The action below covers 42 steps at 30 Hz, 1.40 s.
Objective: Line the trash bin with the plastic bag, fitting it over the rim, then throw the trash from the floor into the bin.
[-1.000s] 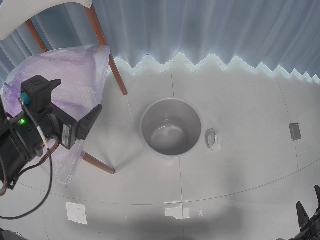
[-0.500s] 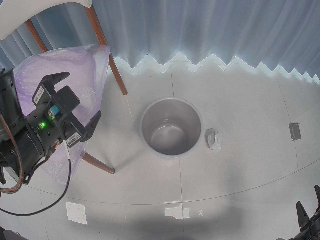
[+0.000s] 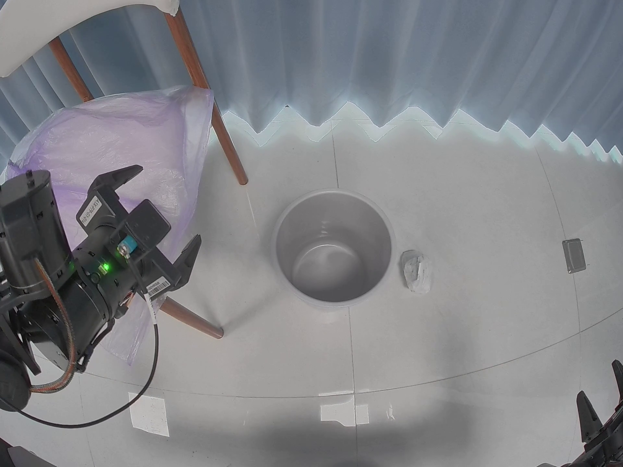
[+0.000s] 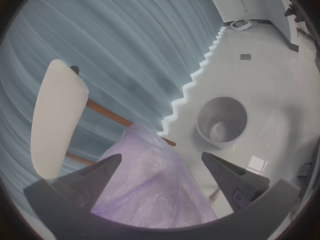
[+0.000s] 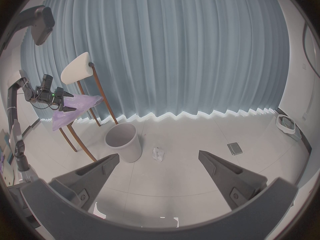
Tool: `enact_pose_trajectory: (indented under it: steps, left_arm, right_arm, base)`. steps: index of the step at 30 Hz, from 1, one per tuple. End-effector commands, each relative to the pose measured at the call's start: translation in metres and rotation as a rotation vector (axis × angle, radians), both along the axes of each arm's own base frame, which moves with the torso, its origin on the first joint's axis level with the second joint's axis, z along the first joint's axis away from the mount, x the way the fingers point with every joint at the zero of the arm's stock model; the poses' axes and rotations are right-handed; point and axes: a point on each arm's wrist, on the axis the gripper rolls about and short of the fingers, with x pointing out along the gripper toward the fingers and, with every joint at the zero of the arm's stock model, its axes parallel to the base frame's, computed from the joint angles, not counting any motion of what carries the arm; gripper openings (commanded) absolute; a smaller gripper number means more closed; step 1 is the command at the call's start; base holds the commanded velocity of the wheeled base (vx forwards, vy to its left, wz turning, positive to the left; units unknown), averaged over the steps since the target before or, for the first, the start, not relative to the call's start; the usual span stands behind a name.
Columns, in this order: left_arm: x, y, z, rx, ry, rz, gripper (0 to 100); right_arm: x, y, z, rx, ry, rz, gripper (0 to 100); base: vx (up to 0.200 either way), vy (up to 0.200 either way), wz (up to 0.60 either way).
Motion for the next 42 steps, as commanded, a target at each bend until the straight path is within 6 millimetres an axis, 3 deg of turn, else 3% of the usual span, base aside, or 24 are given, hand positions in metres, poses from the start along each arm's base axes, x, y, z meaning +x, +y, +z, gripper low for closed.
enact_pose_trajectory:
  steps: [1,9,20,30,42]
  left_arm:
    - [0.009,-0.007,-0.017,0.024,0.026,0.004,100]
    - [0.017,-0.009,-0.031,0.042,0.035,0.045,100]
    - [0.042,0.013,-0.033,0.101,0.007,0.117,100]
    - [0.065,0.003,-0.043,0.060,-0.045,0.118,100]
    - [0.080,0.008,-0.035,0.046,-0.081,0.158,100]
  right_arm:
    - [0.000,0.000,-0.005,0.001,0.000,0.000,100]
    - [0.000,0.000,-0.005,0.002,0.000,0.000,100]
    - [0.000,0.000,-0.005,0.007,0.000,-0.001,100]
    - [0.000,0.000,-0.005,0.007,0.000,-0.001,100]
    - [0.000,0.000,-0.005,0.007,0.000,-0.001,100]
  base:
    - [0.000,0.000,0.00]
    - [0.000,0.000,0.00]
    - [0.000,0.000,0.00]
    - [0.000,0.000,0.00]
    - [0.000,0.000,0.00]
